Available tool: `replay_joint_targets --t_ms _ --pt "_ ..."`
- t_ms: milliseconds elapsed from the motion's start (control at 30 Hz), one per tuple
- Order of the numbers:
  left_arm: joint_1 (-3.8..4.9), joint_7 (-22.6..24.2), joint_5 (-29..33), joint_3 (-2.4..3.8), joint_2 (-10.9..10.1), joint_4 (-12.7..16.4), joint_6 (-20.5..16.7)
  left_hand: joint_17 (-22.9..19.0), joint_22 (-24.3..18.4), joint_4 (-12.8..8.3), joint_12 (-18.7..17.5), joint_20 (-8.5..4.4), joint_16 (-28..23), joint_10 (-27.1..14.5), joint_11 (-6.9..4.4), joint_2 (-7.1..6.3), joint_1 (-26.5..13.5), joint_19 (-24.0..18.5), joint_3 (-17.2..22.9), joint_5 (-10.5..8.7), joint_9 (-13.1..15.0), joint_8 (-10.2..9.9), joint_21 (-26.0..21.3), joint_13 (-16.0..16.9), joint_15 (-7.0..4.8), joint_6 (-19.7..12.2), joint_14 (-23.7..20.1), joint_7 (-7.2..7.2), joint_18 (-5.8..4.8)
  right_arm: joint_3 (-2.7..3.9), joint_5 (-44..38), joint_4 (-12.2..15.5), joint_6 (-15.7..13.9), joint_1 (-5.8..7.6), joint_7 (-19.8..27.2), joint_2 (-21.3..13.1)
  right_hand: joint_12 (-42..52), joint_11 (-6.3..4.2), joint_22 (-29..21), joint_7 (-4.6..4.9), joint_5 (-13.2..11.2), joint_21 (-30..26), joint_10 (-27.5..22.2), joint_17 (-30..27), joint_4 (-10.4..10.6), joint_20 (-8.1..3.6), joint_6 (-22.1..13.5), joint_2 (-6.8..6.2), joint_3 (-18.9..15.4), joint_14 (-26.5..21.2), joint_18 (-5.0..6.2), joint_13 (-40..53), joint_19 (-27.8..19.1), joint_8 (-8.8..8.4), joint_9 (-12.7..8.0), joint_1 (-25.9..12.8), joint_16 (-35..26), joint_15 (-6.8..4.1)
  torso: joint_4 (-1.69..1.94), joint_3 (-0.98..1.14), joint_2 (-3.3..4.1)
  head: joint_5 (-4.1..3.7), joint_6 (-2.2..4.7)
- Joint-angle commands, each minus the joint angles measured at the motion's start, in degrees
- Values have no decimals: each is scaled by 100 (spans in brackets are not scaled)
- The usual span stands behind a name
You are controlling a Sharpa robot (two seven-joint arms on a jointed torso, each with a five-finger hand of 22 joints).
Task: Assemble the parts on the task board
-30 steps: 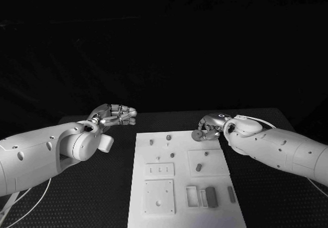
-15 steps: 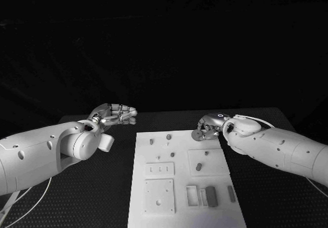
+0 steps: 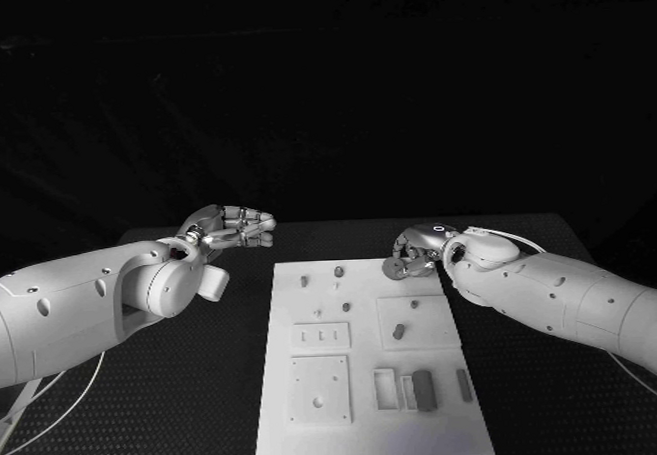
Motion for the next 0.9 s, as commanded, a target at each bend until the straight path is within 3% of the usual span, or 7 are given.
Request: replay_joint_targets --t_ms 33,333,467,667,900 --pt "4 30 -7 5 13 12 84 6 -9 -8 -26 24 -23 -42 -8 28 15 16 -29 -30 -7 -24 -33 -7 15 -28 -5 7 81 -20 -62 -22 121 -21 -20 20 36 3 47 6 34 -16 -23 1 11 10 41 1 -39 41 170 5 -28 22 -11 -61 23 -12 -3 0 -2 2 -7" --pt "4 21 -7 5 4 19 85 8 -9 -8 -27 24 -25 -43 -8 29 18 17 -30 -30 -7 -24 -35 -7 15 -28 -5 8 81 -34 -78 -52 141 -28 -94 46 41 0 44 4 34 -16 -26 8 57 9 81 39 -34 51 170 4 -22 42 -8 -113 29 -14 -7 1 1 15 -24" --pt "4 16 -7 5 6 20 90 10 -9 -8 -28 24 -26 -43 -7 28 19 17 -30 -30 -7 -24 -35 -6 16 -28 -4 9 81 -35 -68 -48 156 -28 -110 57 45 -5 42 -2 34 -17 -31 16 177 16 110 37 -73 62 170 3 -19 54 -11 -286 37 -17 -11 1 -1 22 -24" --pt "5 5 -10 5 5 26 88 11 -9 -8 -29 25 -27 -43 -7 28 20 18 -30 -30 -8 -24 -36 -6 16 -29 -4 9 80 -40 -147 -44 206 -29 -165 66 53 -31 46 -30 35 -14 -32 24 148 -1 182 87 -45 71 170 4 -22 92 0 -264 44 -39 -10 1 -2 22 -25" --pt "5 -7 -10 5 -10 32 73 13 -9 -8 -30 25 -29 -43 -5 28 21 18 -31 -30 -8 -24 -37 -6 16 -29 -3 10 80 -51 -318 -37 339 -39 -230 53 63 -83 66 -82 35 5 -28 32 -223 -22 316 417 -3 78 170 5 -43 163 25 -51 56 -88 -12 3 -6 20 -33"
